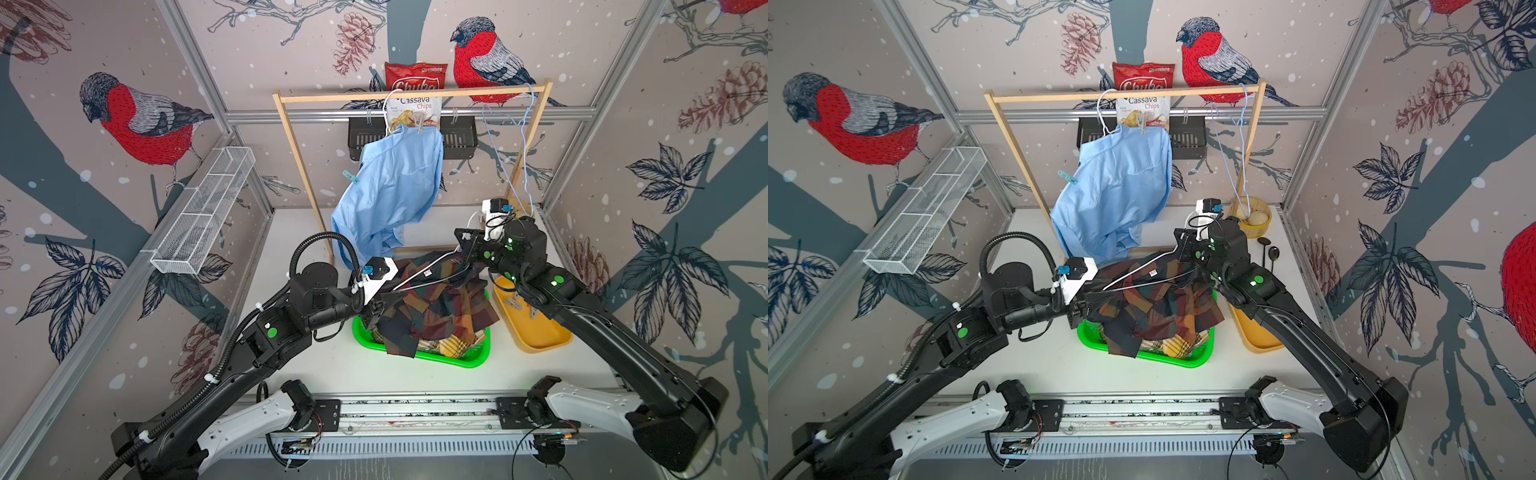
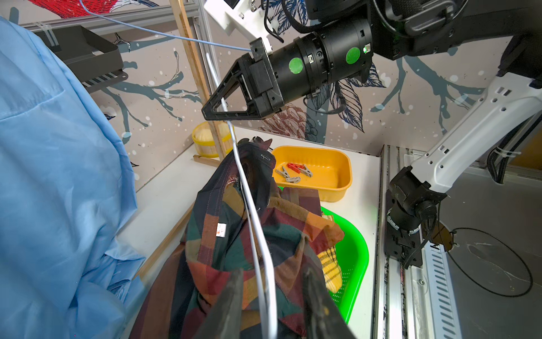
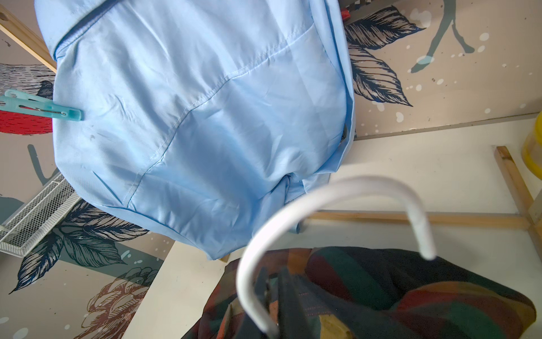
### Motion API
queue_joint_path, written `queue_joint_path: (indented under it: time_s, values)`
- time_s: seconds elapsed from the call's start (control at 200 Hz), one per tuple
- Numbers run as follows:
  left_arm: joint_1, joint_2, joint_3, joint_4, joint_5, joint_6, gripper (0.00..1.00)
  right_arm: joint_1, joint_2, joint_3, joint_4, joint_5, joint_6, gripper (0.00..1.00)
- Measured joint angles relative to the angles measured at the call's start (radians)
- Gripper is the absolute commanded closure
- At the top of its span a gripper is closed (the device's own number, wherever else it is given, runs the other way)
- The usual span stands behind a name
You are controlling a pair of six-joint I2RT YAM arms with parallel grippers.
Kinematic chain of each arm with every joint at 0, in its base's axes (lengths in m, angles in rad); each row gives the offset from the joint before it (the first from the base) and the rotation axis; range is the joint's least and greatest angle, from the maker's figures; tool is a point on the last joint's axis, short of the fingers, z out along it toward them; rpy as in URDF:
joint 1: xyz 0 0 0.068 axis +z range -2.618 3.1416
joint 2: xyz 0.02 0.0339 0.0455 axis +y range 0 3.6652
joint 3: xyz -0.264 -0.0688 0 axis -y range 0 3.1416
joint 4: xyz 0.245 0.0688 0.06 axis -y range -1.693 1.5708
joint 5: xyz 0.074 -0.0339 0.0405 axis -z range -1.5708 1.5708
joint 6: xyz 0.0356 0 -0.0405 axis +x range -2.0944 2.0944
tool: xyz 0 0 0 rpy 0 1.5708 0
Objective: Remove the clothespins securing long-sleeve shirts to the hanger
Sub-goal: Remove the long-sleeve shirt from the hanger.
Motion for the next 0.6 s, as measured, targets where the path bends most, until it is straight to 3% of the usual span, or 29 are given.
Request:
queue_joint_path:
  time_s: [0.255,0.391,0.486,0.601]
  values:
    - [0.000,0.007,0.003,0.000,-0.006,-0.019,0.98,0.001,0.001,-0.001,0.000,0.000,-0.001,0.89]
    - [-0.001,0.006,0.003,0.000,-0.022,-0.024,1.00,0.001,0.001,-0.001,0.000,0.000,-0.001,0.85]
    - [-0.001,0.003,0.003,0.003,-0.025,-0.024,1.00,0.001,0.001,-0.002,0.003,-0.001,-0.001,0.68]
    - [-0.001,-0.003,0.003,0.008,-0.030,-0.027,1.00,0.003,-0.002,-0.008,0.006,-0.008,0.000,0.34]
